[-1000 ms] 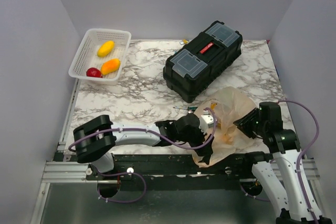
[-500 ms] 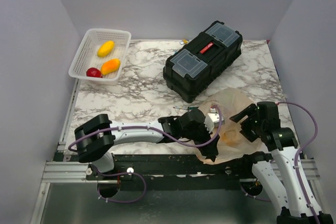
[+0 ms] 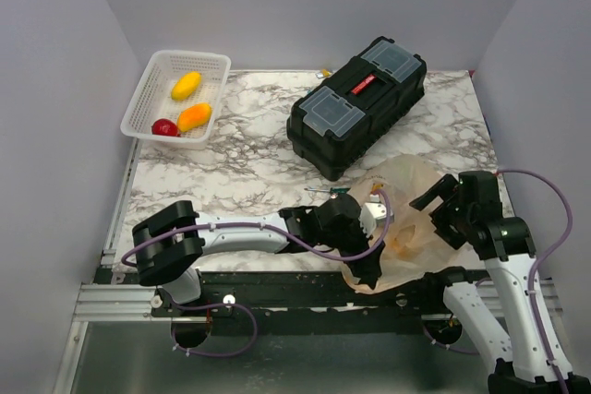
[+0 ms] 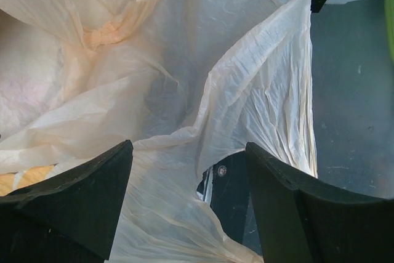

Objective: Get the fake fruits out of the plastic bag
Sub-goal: Adjust the plastic bag at the center of the board.

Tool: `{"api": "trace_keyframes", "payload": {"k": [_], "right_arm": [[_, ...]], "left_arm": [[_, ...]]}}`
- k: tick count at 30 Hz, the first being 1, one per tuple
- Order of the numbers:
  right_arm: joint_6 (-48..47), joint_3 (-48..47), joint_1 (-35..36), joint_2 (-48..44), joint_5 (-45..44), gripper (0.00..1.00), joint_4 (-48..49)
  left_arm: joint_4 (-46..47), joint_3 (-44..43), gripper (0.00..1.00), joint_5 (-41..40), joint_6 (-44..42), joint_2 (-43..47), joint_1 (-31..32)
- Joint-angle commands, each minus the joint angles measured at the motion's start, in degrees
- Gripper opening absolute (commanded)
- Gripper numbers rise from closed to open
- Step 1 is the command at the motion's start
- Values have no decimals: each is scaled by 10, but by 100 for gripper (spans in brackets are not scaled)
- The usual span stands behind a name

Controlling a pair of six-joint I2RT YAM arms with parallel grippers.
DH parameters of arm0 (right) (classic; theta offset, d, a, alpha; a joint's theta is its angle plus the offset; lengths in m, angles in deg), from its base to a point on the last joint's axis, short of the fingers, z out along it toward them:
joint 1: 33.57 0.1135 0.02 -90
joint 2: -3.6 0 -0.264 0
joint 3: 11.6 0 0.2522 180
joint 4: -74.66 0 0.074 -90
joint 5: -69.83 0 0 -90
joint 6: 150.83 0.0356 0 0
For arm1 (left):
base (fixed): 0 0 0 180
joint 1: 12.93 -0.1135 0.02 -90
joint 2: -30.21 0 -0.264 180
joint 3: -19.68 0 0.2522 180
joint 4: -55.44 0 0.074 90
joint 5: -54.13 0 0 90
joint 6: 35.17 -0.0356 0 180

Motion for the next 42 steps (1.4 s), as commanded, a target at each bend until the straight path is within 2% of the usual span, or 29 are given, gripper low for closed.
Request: {"api": "trace_keyframes", "payload": {"k": [1,7,11,15,17,19,20,25,26,30,35,36,37,38,39,42], "right_arm": [[-20,44,-1,13,31,99,36],[-22,110,-1,58,124,97,162],[-12,131,-1,83,123,99,268],[74,148,-1,119,103,87,387],[121,148,-2,114,105,74,440],[149,140,-1,98,104,53,487],[151,130,-1,90,97,48,502],[118,72,-2,91,21,4,494],[115,65,-2,92,20,1,492],[107,48,-2,84,30,1,476],[98,46,-2,60,32,1,392],[83,51,-1,53,51,7,376],[72,54,-2,48,66,18,362],[50,57,-2,43,90,39,348],[32,58,-1,37,107,52,334],[-27,35,-1,24,151,74,256]], "left_arm": [[10,0,72,17,-8,-6,7],[10,-7,72,20,-9,-11,9],[17,-8,72,25,1,-23,12],[29,2,72,19,14,-29,17],[20,3,72,4,6,-31,20],[1,3,72,-25,-12,-31,27],[-2,6,72,-35,-18,-32,28],[5,18,72,-50,-25,-42,28],[7,20,72,-50,-25,-43,28],[-2,18,73,-53,-30,-28,28],[-35,4,75,-27,-53,29,21],[-40,1,75,-21,-56,41,19],[-44,-4,75,-12,-57,55,16],[-45,-11,76,0,-61,64,13],[-45,-15,76,11,-62,71,12],[-59,-28,76,44,-67,85,10]]}}
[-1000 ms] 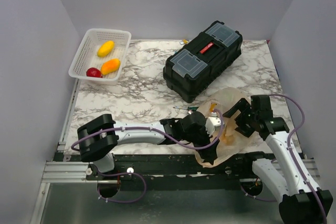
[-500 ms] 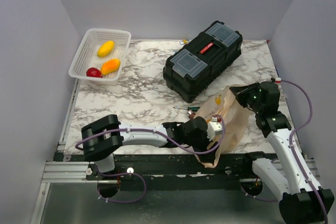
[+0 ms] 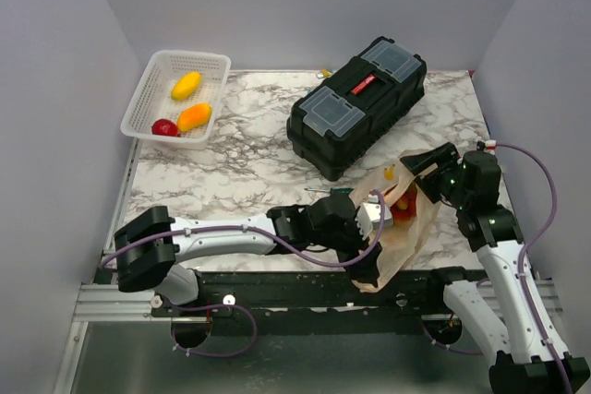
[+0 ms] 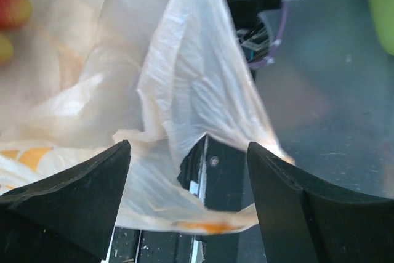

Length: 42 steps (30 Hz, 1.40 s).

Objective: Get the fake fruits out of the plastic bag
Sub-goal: Adjust the plastic bag at the center of the board.

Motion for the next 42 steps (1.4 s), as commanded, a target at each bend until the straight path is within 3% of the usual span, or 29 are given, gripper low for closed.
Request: {"api": "trace_keyframes", "payload": {"k": [1,6,10,16,24,27,30,31,32,34,39,42], "right_arm": [[-113,-42,-1,-21,79,80,-139],[-201,-133,-2,-39,119,99,-292],[-194,-135,-1,-59,207,100,-309],[-76,-29,-1,-105,289,100,-142],[-17,62,-1,-45,233,95,16],[-2,74,0,-2,197,85,90],[14,73,-1,31,189,83,169],[17,71,-1,37,185,80,186],[17,66,-1,40,176,69,190],[16,52,-1,38,149,37,161],[22,37,-1,-19,138,12,78],[37,43,-1,-62,151,11,16]], "left_arm": [[-12,-32,76,65,-20,41,-6],[-6,-26,76,60,-22,64,-16],[16,-3,76,27,-5,101,-35],[44,34,77,-30,25,168,-71],[26,25,78,-11,22,174,-73],[38,22,78,0,34,161,-70],[44,18,78,-16,29,145,-57],[41,16,77,-23,27,141,-53],[44,15,77,-32,24,137,-49],[51,14,77,-51,24,128,-42],[85,-1,76,-101,-5,105,-30],[105,-28,75,-110,-21,83,-30]]}}
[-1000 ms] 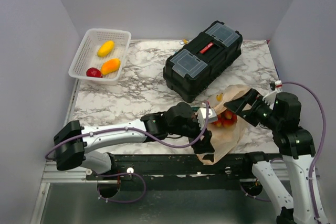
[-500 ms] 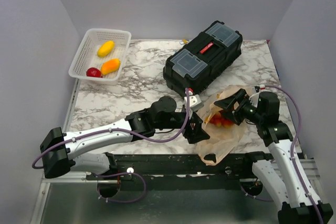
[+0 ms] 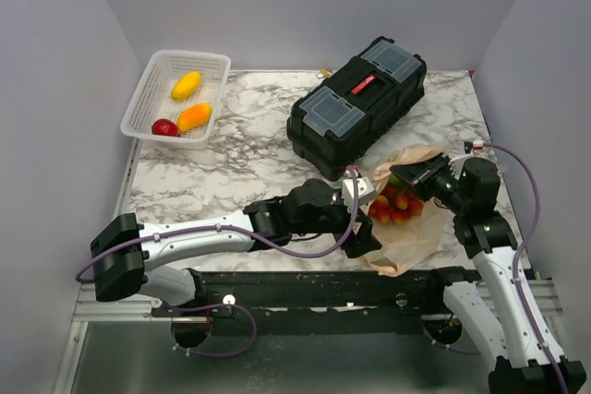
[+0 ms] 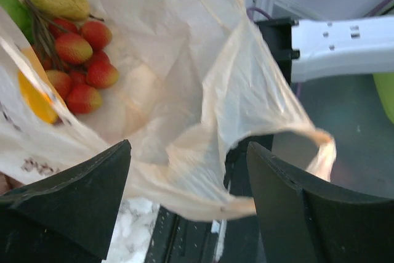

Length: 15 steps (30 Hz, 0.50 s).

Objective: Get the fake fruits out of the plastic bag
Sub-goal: Adjust the plastic bag at the center of the board, then take out the fake fruit from the plastic bag.

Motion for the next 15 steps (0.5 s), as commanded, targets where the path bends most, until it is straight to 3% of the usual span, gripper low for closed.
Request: {"api": "trace_keyframes", "payload": {"k": [1,9,15], "right_arm": [[20,-11,-1,-60,-6,11,-95],[51,4,-2,-148,15,11,-150],[58,-7,-2,-150,4,8,-143]], "left_arm": [[53,-56,74,-45,-37,-36,4],[114,-66,65,-36,-52,-110,9],[100,-93,59,-96,-80,-180,21]]}}
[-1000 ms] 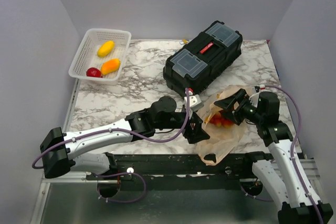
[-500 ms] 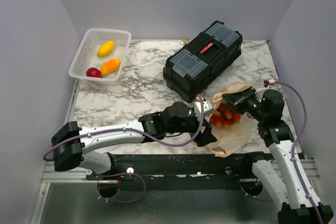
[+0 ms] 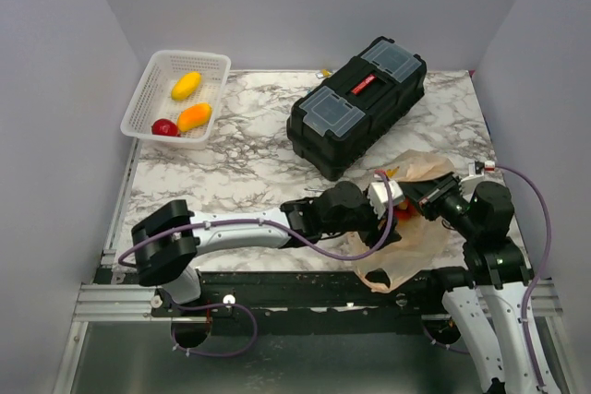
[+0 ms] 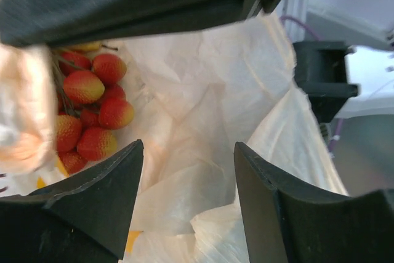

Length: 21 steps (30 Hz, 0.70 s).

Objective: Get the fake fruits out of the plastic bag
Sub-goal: Take out the fake fruit from the plastic bag.

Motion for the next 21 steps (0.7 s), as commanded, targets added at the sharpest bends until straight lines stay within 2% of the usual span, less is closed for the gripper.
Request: {"api": "trace_keyframes", "payload": {"k": [1,4,13,21], "right_arm": [[6,-13,-1,10,2,8,-14],[-5,-28,-1,29,3,6,-20],[0,-45,-2,24,-20,3,-32],[3,-40,-1,7,-103,3,-75]], "left_arm": [[-2,-32,59,-84,-27,-59,11],[-56,-83,56,-162,-17,-101,11],[-65,-145,57,-292,-34,-196,9],[-4,-121,58,-315,-33,-228,1]]}}
